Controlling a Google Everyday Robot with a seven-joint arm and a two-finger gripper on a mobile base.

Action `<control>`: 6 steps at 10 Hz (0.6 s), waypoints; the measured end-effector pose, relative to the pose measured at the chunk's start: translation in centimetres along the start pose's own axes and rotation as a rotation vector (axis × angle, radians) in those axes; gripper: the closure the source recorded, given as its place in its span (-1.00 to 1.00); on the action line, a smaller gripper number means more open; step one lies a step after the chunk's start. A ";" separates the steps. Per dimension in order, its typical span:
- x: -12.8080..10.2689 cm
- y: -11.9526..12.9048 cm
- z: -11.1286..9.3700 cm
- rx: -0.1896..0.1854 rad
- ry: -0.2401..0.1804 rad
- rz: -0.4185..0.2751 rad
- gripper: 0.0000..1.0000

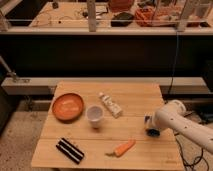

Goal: Wipe the white sponge on the table

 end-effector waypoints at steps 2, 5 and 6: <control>0.9 1.2 -0.5 -0.010 0.027 0.044 1.00; 4.4 1.3 -0.4 -0.017 0.058 0.071 1.00; 5.8 0.8 0.0 -0.021 0.059 0.063 1.00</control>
